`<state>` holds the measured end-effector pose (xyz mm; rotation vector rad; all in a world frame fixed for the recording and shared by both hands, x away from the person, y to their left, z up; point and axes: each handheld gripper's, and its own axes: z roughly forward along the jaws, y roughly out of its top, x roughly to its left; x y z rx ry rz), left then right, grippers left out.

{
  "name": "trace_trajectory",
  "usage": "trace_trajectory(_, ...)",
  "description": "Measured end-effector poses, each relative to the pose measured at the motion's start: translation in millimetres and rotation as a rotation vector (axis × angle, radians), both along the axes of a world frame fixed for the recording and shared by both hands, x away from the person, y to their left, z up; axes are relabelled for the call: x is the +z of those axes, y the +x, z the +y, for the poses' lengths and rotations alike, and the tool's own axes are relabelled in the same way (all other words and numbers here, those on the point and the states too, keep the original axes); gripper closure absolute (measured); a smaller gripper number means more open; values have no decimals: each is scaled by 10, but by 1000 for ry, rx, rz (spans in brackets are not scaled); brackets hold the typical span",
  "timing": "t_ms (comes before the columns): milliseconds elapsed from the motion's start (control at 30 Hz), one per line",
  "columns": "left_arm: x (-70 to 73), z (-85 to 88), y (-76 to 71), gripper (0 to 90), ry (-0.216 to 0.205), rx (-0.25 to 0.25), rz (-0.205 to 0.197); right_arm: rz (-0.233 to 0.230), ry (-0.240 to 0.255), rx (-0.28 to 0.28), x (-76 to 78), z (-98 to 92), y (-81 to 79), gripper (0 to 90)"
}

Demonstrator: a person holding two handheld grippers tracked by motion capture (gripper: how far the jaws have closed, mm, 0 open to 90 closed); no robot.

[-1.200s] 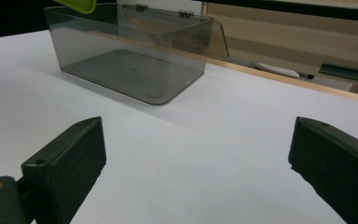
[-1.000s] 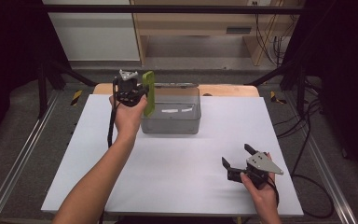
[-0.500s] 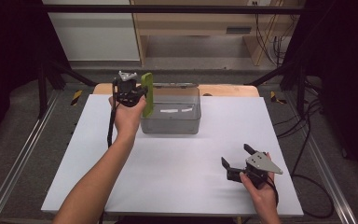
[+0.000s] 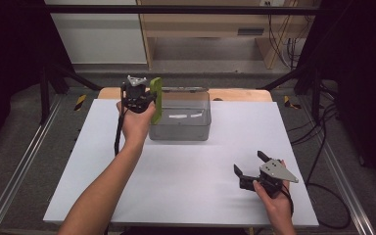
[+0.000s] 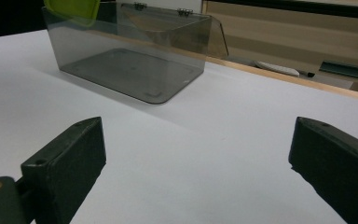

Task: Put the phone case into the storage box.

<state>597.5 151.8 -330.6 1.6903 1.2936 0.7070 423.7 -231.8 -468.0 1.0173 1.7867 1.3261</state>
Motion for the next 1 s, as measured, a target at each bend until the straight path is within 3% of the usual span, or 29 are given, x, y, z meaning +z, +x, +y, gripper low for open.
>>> trace_trajectory(1000, -124, 22, 62, 779, 7, 17, 18, 2, -15, 0, 0, 7, -3, 42)
